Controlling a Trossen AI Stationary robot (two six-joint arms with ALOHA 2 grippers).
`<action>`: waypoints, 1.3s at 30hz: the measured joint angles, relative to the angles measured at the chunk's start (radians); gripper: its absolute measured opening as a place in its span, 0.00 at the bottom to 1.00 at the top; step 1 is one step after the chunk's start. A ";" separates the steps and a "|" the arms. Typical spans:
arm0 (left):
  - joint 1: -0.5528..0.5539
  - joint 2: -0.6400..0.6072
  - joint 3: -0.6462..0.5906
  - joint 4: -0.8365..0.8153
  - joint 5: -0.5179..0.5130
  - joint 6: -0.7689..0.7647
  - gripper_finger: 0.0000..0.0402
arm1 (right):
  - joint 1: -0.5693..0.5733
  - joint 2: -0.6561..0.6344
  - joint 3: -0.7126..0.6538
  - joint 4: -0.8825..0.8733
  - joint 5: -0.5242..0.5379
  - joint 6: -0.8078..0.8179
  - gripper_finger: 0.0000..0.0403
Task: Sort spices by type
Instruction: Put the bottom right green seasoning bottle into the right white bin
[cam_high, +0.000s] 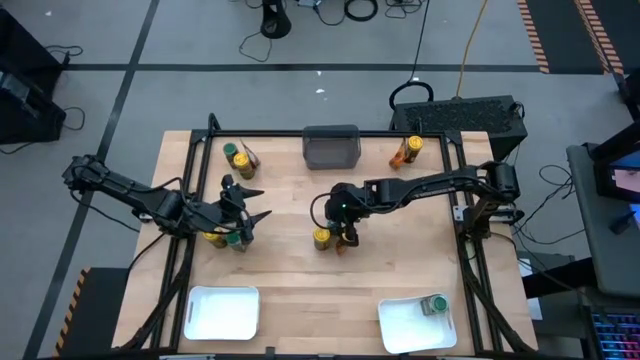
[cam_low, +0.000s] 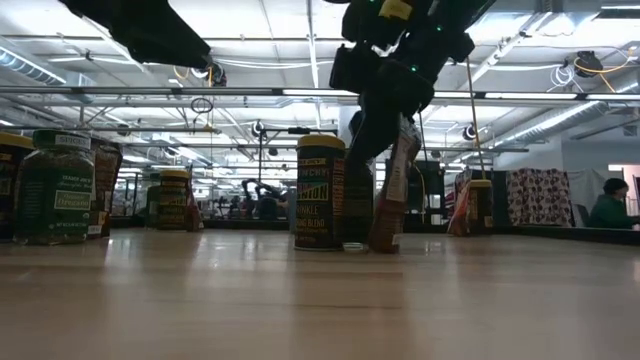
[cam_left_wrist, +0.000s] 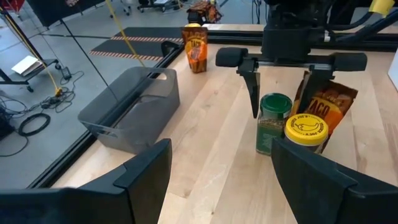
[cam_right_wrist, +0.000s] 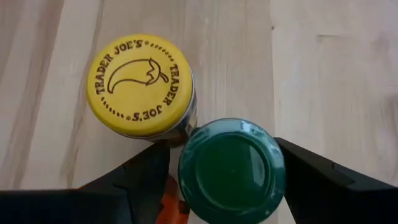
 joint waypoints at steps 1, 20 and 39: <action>0.000 0.000 0.000 0.000 0.000 0.000 0.69 | 0.000 0.000 0.000 -0.001 0.000 0.000 0.65; 0.000 0.000 0.000 -0.002 0.000 0.000 0.69 | 0.000 0.000 0.000 -0.031 0.000 0.000 0.61; 0.000 0.000 0.000 -0.003 0.000 0.000 0.69 | 0.008 -0.037 0.292 -0.349 0.006 0.000 0.48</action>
